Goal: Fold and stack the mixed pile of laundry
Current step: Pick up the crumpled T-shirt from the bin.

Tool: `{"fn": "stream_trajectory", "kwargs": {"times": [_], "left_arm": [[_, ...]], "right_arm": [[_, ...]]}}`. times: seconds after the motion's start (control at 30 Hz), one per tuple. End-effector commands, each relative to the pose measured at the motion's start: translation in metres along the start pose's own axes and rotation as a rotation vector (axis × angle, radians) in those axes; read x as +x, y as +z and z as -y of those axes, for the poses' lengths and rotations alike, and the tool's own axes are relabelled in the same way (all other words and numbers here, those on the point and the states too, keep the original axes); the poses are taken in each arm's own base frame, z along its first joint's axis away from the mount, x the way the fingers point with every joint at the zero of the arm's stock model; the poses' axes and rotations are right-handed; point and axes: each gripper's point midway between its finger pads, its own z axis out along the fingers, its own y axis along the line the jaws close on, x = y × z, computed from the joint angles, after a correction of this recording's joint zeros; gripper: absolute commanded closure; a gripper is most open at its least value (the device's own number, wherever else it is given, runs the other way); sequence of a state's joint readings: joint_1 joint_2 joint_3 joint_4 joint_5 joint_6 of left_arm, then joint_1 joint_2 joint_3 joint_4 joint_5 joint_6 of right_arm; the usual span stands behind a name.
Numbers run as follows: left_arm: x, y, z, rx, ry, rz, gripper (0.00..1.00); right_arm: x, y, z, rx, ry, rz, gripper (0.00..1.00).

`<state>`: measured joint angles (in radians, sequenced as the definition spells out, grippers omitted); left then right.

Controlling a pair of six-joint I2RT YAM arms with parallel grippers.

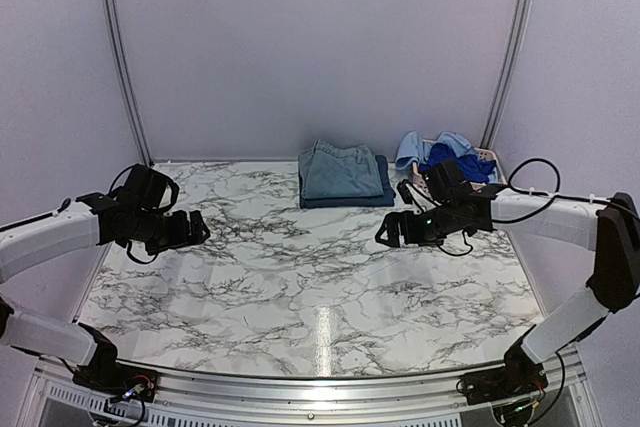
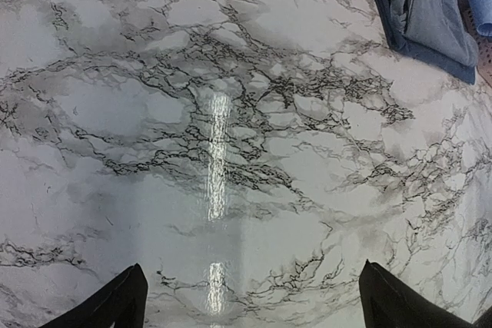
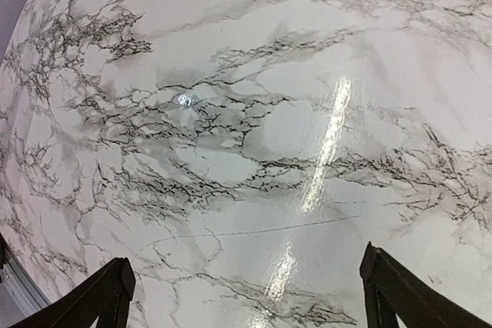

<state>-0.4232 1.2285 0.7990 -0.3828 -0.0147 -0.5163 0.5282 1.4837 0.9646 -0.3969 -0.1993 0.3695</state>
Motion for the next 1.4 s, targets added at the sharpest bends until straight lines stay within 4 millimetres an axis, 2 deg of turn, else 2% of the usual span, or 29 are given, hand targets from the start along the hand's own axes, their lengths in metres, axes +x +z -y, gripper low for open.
{"fn": "stream_trajectory", "kwargs": {"times": [0.0,0.13,0.27,0.33,0.47,0.5,0.53,0.57,0.7,0.87,1.0,1.1,1.17,1.27,1.37], "left_arm": [[-0.017,-0.015,0.007,0.029,-0.016,0.061,0.01],[-0.035,-0.02,0.01,0.009,-0.021,0.105,0.01],[-0.047,-0.022,0.02,0.029,0.005,0.114,0.01],[-0.051,-0.021,0.023,0.031,0.01,0.111,0.01],[-0.053,-0.014,0.025,0.024,0.011,0.095,0.01],[-0.054,-0.011,0.024,0.018,0.01,0.091,0.01],[-0.055,-0.01,0.024,0.014,0.008,0.09,0.01],[-0.056,-0.009,0.024,0.009,0.006,0.089,0.01],[-0.059,-0.004,0.024,-0.006,0.001,0.087,0.01],[-0.06,0.004,0.021,-0.03,-0.005,0.074,0.01],[-0.059,0.011,0.019,-0.044,-0.003,0.06,0.01],[-0.06,0.015,0.019,-0.052,-0.001,0.053,0.01],[-0.061,0.017,0.018,-0.056,0.001,0.05,0.01],[-0.062,0.019,0.021,-0.05,0.007,0.041,0.01],[-0.067,0.02,0.025,-0.039,0.014,0.036,0.01]], "right_arm": [[-0.063,-0.036,-0.011,-0.022,-0.005,0.19,0.01],[-0.112,-0.062,0.011,-0.022,0.015,0.279,0.01],[-0.174,-0.106,0.046,0.022,0.034,0.434,0.01],[-0.207,-0.131,0.067,0.071,0.041,0.509,0.01],[-0.251,-0.152,0.134,0.201,0.109,0.569,0.01],[-0.257,-0.151,0.15,0.225,0.125,0.563,0.01],[-0.263,-0.146,0.158,0.235,0.133,0.549,0.01],[-0.266,-0.143,0.18,0.262,0.16,0.536,0.02],[-0.271,-0.109,0.218,0.331,0.183,0.451,0.01],[-0.262,-0.059,0.261,0.423,0.198,0.335,0.05],[-0.245,-0.019,0.294,0.499,0.205,0.254,0.07],[-0.231,0.001,0.321,0.59,0.208,0.21,0.08],[-0.225,0.013,0.332,0.617,0.205,0.195,0.08],[-0.225,0.027,0.342,0.627,0.195,0.184,0.22],[-0.232,0.03,0.345,0.626,0.182,0.179,0.53]]}}
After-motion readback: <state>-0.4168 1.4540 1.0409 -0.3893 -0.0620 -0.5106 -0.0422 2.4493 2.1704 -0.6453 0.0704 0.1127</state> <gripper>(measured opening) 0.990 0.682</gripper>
